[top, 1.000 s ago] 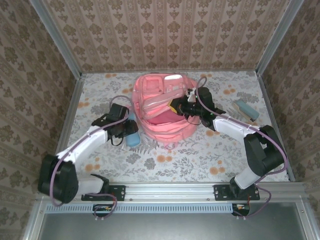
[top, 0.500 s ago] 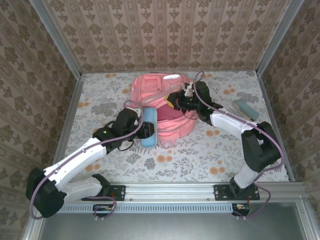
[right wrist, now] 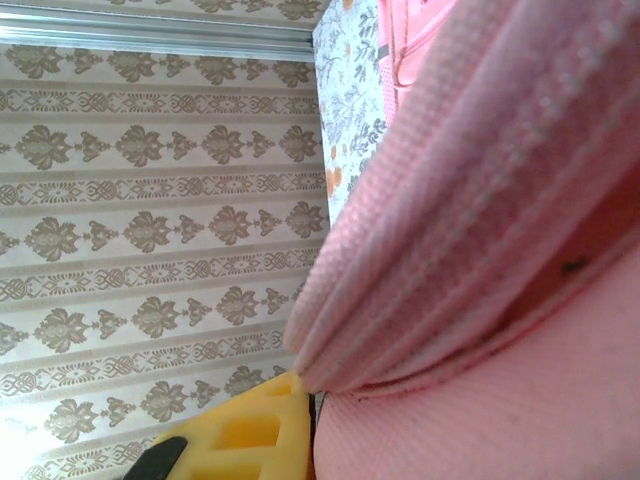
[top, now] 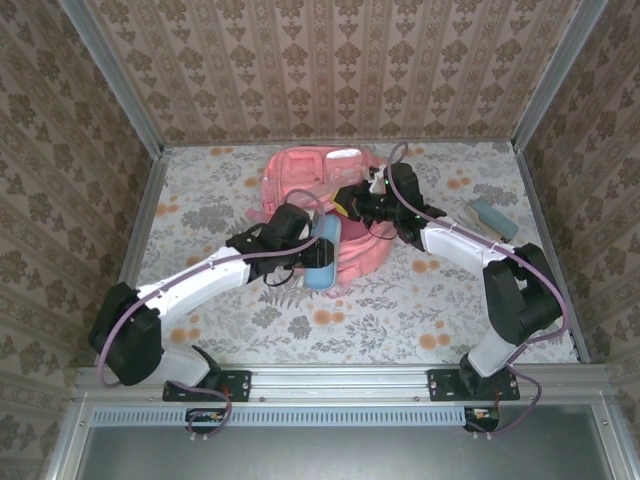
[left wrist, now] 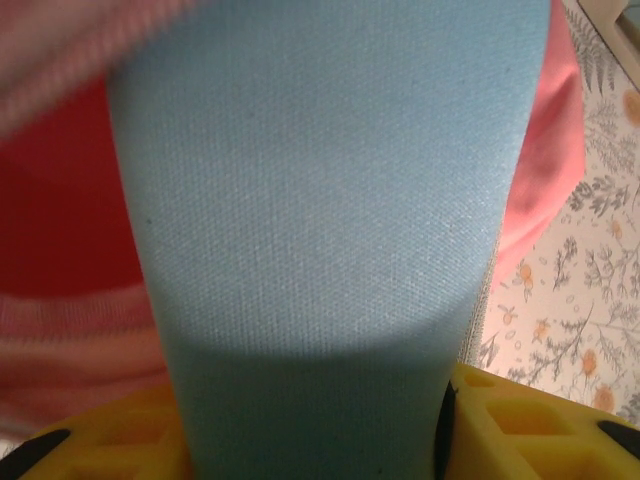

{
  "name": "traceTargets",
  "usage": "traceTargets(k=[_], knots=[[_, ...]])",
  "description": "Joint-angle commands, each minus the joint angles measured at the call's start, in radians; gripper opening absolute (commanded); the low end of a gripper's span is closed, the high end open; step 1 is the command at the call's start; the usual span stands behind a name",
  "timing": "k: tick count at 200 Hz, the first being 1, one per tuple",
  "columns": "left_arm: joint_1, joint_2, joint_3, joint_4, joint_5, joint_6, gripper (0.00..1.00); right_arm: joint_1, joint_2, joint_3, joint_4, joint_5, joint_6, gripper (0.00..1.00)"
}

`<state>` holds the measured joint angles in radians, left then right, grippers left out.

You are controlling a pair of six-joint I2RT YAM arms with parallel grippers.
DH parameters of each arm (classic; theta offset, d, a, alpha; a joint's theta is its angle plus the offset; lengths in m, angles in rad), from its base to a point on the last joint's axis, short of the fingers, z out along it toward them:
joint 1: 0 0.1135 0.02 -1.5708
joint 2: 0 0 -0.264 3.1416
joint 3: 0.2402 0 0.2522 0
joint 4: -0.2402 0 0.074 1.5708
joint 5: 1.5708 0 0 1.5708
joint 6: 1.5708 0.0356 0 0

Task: Pack the student bag

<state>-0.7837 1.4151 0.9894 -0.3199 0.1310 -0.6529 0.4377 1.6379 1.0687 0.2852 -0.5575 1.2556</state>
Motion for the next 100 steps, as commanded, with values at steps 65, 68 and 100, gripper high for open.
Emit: traceTargets(k=[65,68,100], knots=[[0.051,0.120,0.072,0.059,-0.010,-0.197,0.50,0.013,-0.171,-0.131,-0.097,-0.044,-0.132,0.46],[0.052,0.123,0.071,0.064,-0.011,-0.200,0.50,0.013,-0.179,-0.138,-0.108,-0.037,-0.143,0.48],[0.053,0.142,0.091,0.080,-0.005,-0.215,0.51,0.009,-0.287,-0.233,-0.236,0.043,-0.311,0.55]])
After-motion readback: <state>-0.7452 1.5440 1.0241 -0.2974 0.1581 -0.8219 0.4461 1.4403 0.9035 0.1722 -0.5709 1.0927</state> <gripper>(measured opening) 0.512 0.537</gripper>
